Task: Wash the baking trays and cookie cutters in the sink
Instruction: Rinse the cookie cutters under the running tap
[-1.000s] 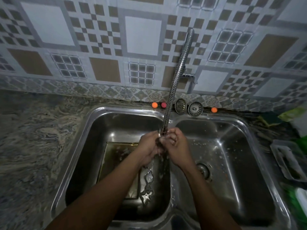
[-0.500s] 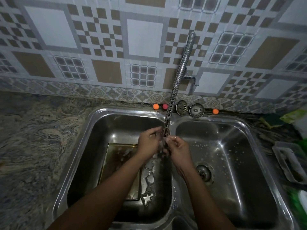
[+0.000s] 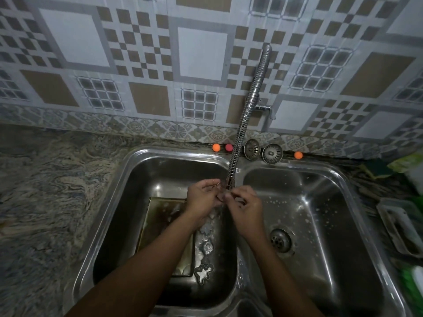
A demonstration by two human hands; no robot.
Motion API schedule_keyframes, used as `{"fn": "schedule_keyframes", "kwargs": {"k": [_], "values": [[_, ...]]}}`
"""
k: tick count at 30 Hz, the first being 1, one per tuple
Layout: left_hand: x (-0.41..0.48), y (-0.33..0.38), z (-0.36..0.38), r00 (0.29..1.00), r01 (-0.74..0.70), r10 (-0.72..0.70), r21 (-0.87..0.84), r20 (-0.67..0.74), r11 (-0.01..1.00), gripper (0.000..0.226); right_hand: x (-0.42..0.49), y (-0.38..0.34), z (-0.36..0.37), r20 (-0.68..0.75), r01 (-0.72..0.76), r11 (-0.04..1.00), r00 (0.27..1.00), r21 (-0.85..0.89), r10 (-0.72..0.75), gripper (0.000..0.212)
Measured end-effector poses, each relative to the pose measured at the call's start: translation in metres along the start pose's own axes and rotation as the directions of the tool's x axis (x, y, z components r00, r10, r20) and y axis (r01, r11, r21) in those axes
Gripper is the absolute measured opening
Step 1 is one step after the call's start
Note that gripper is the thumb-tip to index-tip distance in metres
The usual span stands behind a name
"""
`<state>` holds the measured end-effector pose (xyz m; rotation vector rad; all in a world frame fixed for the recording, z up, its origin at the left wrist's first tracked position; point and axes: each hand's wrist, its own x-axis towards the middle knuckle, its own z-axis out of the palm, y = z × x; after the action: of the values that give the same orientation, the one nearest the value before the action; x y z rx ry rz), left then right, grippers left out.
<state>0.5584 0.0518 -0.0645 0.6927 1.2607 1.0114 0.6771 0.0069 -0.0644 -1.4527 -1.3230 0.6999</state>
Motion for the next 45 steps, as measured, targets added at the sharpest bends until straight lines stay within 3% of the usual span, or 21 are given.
{"fn": "schedule_keyframes", "kwargs": {"k": [2, 4, 8, 12, 14, 16, 18, 20, 24, 28, 31, 37, 40, 45], "values": [[-0.002, -0.001, -0.004, 0.999, -0.033, 0.031, 0.102, 0.024, 0.994, 0.01, 0.003, 0.0, 0.003, -0.13, -0.066, 0.996, 0.989, 0.062, 0.074, 0.026], [-0.006, -0.004, -0.006, 0.997, -0.071, 0.069, 0.172, 0.019, 0.983, 0.011, 0.008, 0.002, 0.005, -0.072, -0.115, 0.993, 0.991, 0.015, 0.116, 0.029], [-0.002, -0.01, -0.011, 0.959, -0.214, 0.273, 0.418, -0.083, 0.883, 0.029, 0.01, 0.003, 0.01, 0.082, -0.057, 0.989, 0.994, -0.138, 0.069, 0.004], [0.001, -0.012, -0.018, 0.929, -0.312, 0.368, 0.61, 0.036, 0.728, 0.015, 0.008, 0.005, 0.01, -0.001, -0.096, 0.987, 0.995, -0.126, 0.096, 0.011], [-0.002, -0.009, -0.016, 0.924, -0.353, 0.368, 0.598, 0.103, 0.719, 0.018, 0.008, 0.006, 0.011, -0.08, -0.127, 0.989, 0.989, -0.079, 0.121, 0.007], [-0.005, -0.003, -0.01, 0.953, -0.295, 0.288, 0.485, 0.092, 0.823, 0.026, 0.007, 0.007, 0.015, -0.158, -0.173, 0.985, 0.972, 0.003, 0.171, 0.013], [-0.007, 0.001, -0.004, 0.979, -0.186, 0.202, 0.353, -0.009, 0.917, 0.024, 0.005, 0.006, 0.018, -0.217, -0.223, 0.969, 0.946, 0.105, 0.241, 0.017], [-0.001, 0.0, -0.003, 0.963, -0.152, 0.223, 0.382, -0.148, 0.911, 0.016, 0.002, 0.004, 0.018, -0.273, -0.231, 0.962, 0.925, 0.145, 0.263, 0.011], [0.002, -0.003, -0.006, 0.936, -0.192, 0.307, 0.476, -0.176, 0.858, 0.024, -0.003, 0.0, 0.013, -0.141, -0.138, 0.99, 0.98, 0.029, 0.141, 0.024], [-0.004, -0.011, -0.002, 0.919, -0.262, 0.368, 0.478, -0.14, 0.838, 0.02, -0.005, 0.001, 0.008, 0.012, -0.175, 0.984, 0.984, -0.037, 0.175, 0.021], [-0.009, -0.013, 0.001, 0.91, -0.358, 0.415, 0.497, -0.007, 0.791, 0.023, -0.005, 0.005, 0.007, -0.054, -0.132, 0.967, 0.991, -0.217, 0.123, 0.018], [-0.016, -0.003, 0.009, 0.989, -0.149, 0.138, 0.332, 0.056, 0.931, 0.02, -0.004, 0.004, 0.006, -0.129, -0.125, 0.95, 0.987, -0.285, 0.091, 0.02], [-0.02, -0.005, 0.008, 0.994, -0.051, 0.021, 0.298, 0.104, 0.953, 0.014, -0.001, 0.003, 0.003, -0.142, -0.131, 0.916, 0.986, -0.38, 0.082, 0.017], [-0.023, -0.009, 0.008, 0.966, 0.163, -0.172, 0.061, 0.195, 0.985, 0.022, 0.011, -0.002, 0.004, -0.115, -0.033, 0.893, 0.993, -0.448, -0.021, 0.024]]}}
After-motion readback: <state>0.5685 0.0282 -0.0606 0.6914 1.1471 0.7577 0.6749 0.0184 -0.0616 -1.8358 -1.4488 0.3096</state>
